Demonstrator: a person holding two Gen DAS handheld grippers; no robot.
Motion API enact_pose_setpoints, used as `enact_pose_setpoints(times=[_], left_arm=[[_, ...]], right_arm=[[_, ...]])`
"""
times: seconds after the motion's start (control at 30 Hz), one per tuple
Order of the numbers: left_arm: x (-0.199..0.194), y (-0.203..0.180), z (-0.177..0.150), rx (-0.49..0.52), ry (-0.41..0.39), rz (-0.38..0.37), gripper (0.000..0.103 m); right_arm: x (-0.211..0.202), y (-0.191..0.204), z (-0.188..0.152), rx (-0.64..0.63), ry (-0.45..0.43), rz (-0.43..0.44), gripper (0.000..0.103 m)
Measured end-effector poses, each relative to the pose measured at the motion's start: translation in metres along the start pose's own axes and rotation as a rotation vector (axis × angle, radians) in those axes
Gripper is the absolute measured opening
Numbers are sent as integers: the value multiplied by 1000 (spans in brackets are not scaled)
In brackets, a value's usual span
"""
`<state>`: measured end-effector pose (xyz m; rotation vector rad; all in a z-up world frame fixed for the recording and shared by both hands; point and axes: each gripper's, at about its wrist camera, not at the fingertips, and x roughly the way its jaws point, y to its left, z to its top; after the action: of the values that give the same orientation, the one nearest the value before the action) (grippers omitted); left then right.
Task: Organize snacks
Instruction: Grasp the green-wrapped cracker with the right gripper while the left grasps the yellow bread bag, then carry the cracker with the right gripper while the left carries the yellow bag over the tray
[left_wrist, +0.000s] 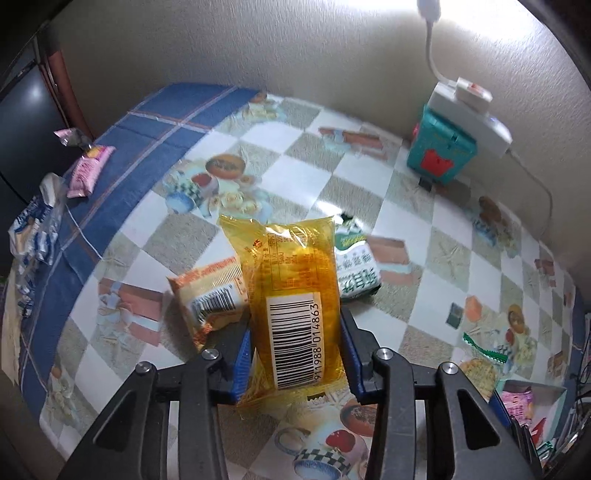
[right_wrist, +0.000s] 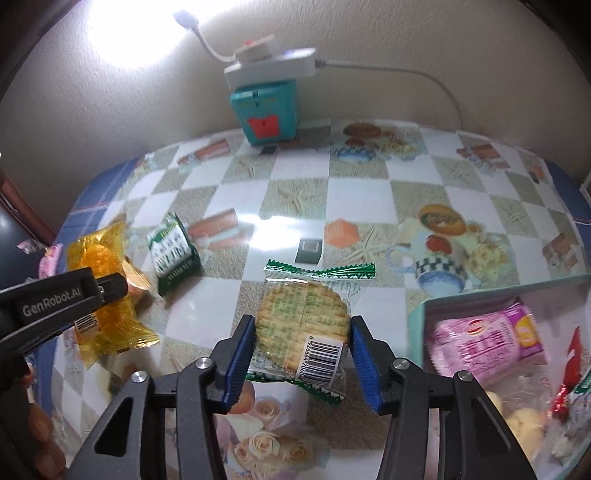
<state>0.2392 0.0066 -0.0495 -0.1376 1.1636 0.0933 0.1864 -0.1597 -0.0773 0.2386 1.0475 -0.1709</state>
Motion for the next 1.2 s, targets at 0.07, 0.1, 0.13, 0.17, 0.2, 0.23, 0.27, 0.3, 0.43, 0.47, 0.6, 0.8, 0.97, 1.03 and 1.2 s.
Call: enact_pose_setpoints(times=[0.07,0.1,0.13,0.17,0.2,0.23,0.27,0.3,0.43,0.47,0.6,0.8,0.97,1.03,1.2], left_arm=[[-16,-1,2,-1,-27,-15,44],[-22,-1,2,0,-39,-21,44],[-30,-3,3,1,-52,-25,44],[-37,-4,4,6,-67,-26,44],[-48,-8,4,15,-89,-33,44],[-53,-10,4,19,-99,-39,44],[-61,-13,4,27,-110,-53,44],[-69,-17,3,34,-120,-74,44],[-94,-41,-2,73,-161,-111,44],[-100,-49,-4,89,-172,-123,44],[-109,-77,-12,132,-171,-182,44],[-115,-123,-34,217,-160,-232,44],[-118,-158,-54,293,-164,-245,44],[-120,-171,-62,327,-170,-245,44],[-120,-204,-81,414,-148,-272,44]], right_arm=[[-14,-7,4,18,-13,6,54],[-23,-13,6,27,-26,-2,54],[-29,-16,8,31,-36,-7,54],[-40,-23,11,39,-57,-13,54],[-46,-27,12,45,-67,-17,54],[-54,-34,15,53,-81,-22,54],[-63,-43,17,64,-96,-32,54],[-69,-50,19,73,-107,-41,54],[-94,-90,24,132,-145,-89,54],[-99,-102,25,147,-151,-106,54],[-115,-141,23,193,-161,-172,54],[-137,-195,19,257,-177,-239,54],[-151,-221,15,265,-194,-282,54],[-155,-228,14,274,-198,-290,54],[-162,-247,10,305,-199,-306,54]])
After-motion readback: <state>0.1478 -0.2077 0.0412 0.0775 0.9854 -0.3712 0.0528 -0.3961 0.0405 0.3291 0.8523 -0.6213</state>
